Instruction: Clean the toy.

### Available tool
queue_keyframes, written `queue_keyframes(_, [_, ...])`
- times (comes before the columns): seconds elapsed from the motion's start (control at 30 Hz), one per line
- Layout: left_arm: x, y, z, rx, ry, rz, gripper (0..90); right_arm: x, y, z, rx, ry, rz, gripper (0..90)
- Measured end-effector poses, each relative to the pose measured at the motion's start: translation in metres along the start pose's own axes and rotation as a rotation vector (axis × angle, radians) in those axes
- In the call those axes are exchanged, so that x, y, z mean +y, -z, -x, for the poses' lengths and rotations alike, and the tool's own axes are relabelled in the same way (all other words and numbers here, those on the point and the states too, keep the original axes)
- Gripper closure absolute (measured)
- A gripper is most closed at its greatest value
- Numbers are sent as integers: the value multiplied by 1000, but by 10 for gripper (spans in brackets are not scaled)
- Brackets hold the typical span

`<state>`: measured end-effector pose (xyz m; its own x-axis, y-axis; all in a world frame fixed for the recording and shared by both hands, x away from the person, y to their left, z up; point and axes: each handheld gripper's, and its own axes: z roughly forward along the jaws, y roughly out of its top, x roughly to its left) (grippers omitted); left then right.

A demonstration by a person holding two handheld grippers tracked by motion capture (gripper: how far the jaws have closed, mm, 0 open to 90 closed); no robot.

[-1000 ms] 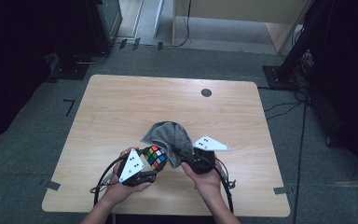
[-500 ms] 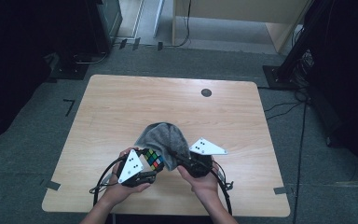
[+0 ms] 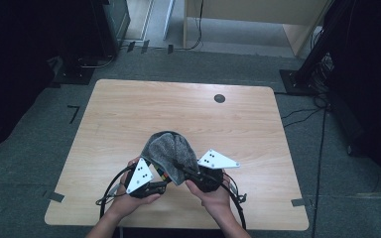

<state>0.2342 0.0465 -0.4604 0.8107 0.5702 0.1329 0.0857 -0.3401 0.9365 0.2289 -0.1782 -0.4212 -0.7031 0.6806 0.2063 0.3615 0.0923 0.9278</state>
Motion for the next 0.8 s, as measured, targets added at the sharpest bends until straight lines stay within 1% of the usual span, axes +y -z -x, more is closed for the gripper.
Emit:
queue_keyframes(0.03, [0,1,0,0,-9,7,339,-1,0,3,3,-15,10,744])
queue_keyframes(0.07, [0,3,-1,-7,-3,19,339,-2,0,7,-28,-26,3,745])
queue_keyframes(0.1, [1,5,-2,-18,9,35,339,-3,1,9,-76,-2,-7,746])
queue_keyframes(0.13, [1,7,-4,-33,25,58,339,-4,2,9,-146,51,-18,746])
queue_keyframes(0.17, [2,9,-6,-49,45,82,339,-4,2,11,-187,86,-34,747])
queue_keyframes(0.2, [3,10,-7,-52,59,96,339,-4,3,14,-195,79,-46,747])
queue_keyframes(0.23, [3,10,-8,-43,59,91,339,-4,4,18,-189,50,-36,747])
queue_keyframes(0.27, [3,8,-9,-29,51,70,339,-4,6,20,-182,22,-22,746])
queue_keyframes(0.3, [1,7,-9,-9,37,44,339,-2,8,20,-174,6,-9,746])
queue_keyframes(0.33, [-1,4,-8,7,22,18,339,-1,10,19,-159,2,8,746])
queue_keyframes(0.4, [-4,-1,-6,23,6,-27,339,3,13,14,-112,0,44,745])
queue_keyframes(0.43, [-4,-3,-5,23,8,-36,339,4,13,9,-85,-1,52,744])
queue_keyframes(0.5, [-4,-5,-2,14,1,-45,339,5,11,1,-25,7,59,741])
queue_keyframes(0.53, [-4,-5,0,7,-5,-40,339,5,9,-3,1,15,54,740])
queue_keyframes(0.57, [-3,-5,2,2,-11,-31,339,4,6,-6,12,28,42,740])
queue_keyframes(0.6, [-2,-3,2,-3,-18,-18,339,2,3,-8,2,40,23,740])
queue_keyframes(0.63, [0,-1,3,1,-24,-17,338,0,0,-7,-13,41,5,738])
queue_keyframes(0.67, [0,-1,2,4,-27,-16,339,-4,-1,-2,-7,8,17,737])
queue_keyframes(0.7, [0,1,1,0,-19,-7,338,-5,-1,2,-15,-9,12,738])
queue_keyframes(0.73, [0,2,-1,-5,-12,4,338,-6,-1,8,-60,-14,-5,738])
queue_keyframes(0.8, [1,5,-3,-13,5,31,339,-7,1,16,-124,-4,-23,740])
